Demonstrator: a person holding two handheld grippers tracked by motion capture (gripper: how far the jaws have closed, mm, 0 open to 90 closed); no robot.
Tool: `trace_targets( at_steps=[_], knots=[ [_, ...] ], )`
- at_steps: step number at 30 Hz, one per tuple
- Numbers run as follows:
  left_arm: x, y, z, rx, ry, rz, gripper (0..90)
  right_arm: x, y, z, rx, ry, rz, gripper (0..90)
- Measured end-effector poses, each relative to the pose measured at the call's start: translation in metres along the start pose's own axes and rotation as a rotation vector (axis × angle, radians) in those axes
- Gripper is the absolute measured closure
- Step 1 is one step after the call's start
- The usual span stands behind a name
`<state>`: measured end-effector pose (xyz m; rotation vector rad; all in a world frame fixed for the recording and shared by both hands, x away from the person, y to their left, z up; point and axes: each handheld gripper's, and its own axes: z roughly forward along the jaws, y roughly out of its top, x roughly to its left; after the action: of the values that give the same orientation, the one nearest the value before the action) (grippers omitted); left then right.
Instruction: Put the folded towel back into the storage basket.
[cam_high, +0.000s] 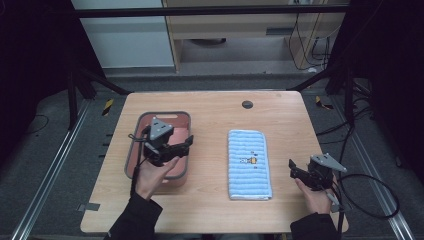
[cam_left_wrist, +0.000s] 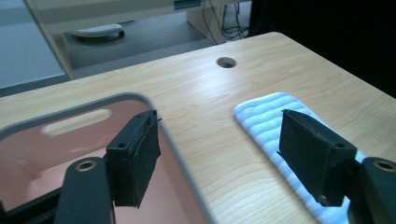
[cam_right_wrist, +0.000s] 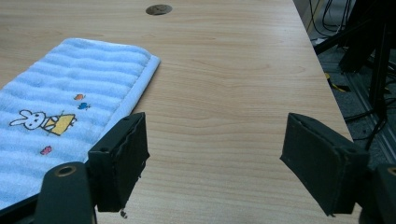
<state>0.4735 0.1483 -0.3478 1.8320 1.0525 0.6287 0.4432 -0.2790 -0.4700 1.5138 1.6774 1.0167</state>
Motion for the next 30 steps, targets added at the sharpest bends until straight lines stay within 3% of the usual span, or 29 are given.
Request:
trace_targets(
  at_steps=[6, 11, 13, 26, 30],
  knots=[
    [-0.026, 0.003, 0.025, 0.032, -0.019, 0.038, 28.3, 0.0, 0.0, 0.0, 0.001, -0.001, -0.002, 22.3],
    [-0.048, 0.001, 0.049, 0.066, -0.046, 0.025, 27.3, 0.0, -0.001, 0.001, 0.007, 0.001, 0.003, 22.3],
    [-0.059, -0.001, 0.062, 0.083, -0.035, 0.03, 26.5, 0.0, -0.001, 0.001, 0.009, 0.0, -0.002, 22.4],
    [-0.093, -0.013, 0.108, 0.125, -0.033, -0.019, 24.6, 0.0, -0.001, 0.001, 0.004, -0.001, 0.004, 22.3],
    [-0.1, -0.018, 0.12, 0.154, -0.034, -0.004, 23.8, 0.0, -0.001, 0.002, 0.01, -0.002, 0.006, 21.9]
  ],
)
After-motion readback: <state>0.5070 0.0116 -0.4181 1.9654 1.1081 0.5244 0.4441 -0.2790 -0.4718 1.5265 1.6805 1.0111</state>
